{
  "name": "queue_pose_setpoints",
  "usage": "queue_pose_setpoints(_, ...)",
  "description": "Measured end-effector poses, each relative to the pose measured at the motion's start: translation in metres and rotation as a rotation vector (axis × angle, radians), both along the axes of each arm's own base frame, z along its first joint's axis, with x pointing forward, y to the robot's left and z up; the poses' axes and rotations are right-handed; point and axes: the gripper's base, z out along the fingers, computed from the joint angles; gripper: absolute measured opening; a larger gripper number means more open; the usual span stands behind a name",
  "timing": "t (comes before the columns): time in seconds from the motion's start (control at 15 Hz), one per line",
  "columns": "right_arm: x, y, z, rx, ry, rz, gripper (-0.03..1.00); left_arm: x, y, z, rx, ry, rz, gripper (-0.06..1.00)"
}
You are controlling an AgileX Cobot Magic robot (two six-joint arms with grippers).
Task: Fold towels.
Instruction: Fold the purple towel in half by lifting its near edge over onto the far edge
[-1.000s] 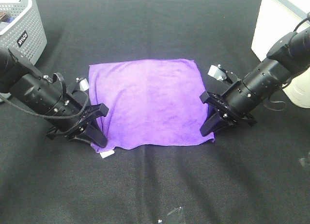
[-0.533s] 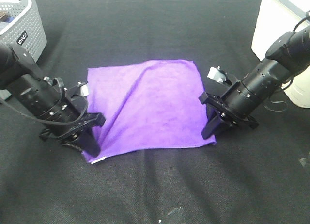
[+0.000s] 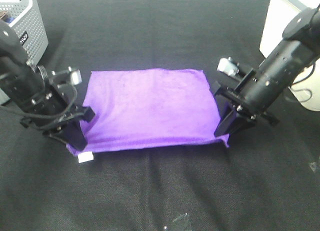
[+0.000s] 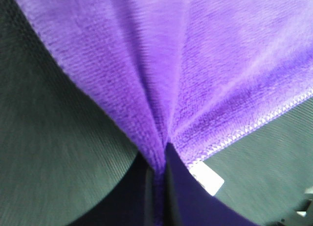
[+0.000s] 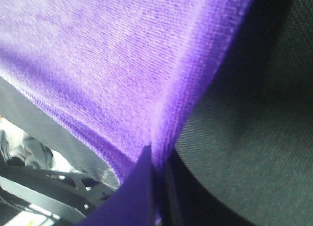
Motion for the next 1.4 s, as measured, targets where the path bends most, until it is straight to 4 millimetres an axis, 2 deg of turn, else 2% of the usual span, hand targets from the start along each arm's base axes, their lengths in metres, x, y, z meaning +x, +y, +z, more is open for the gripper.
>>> queue_pose_setpoints(0.2, 0.002, 0.0, 0.005, -0.005, -0.029, -0.002, 0.01, 0.01, -0.001, 0.011, -0.008, -0.043, 0.008, 0.0)
queue_pose_setpoints(0.33, 0.013, 0.0, 0.012, -0.014, -0.09, -0.01, 0.01, 0.024, -0.001, 0.025, -0.019, -0.1, 0.019, 0.0)
queue_pose_setpoints(0.67, 0.059, 0.005, 0.057, 0.001, -0.318, -0.015, 0.01, 0.049, -0.005, 0.053, -0.03, -0.223, 0.013, 0.0)
queue_pose_setpoints(0.8, 0.085, 0.008, 0.067, 0.011, -0.386, -0.027, 0.01, 0.064, -0.007, 0.052, -0.028, -0.266, 0.024, 0.0)
queue_pose_setpoints(1.0, 0.112, 0.011, 0.071, 0.006, -0.455, -0.047, 0.01, 0.089, 0.001, 0.042, -0.023, -0.294, 0.06, 0.0)
queue_pose_setpoints(1.13, 0.125, 0.012, 0.07, 0.002, -0.478, -0.056, 0.01, 0.106, 0.006, 0.046, -0.03, -0.334, 0.081, 0.0)
queue_pose_setpoints(1.4, 0.148, 0.014, 0.053, -0.01, -0.503, -0.055, 0.01, 0.136, 0.001, 0.039, -0.035, -0.383, 0.068, 0.0)
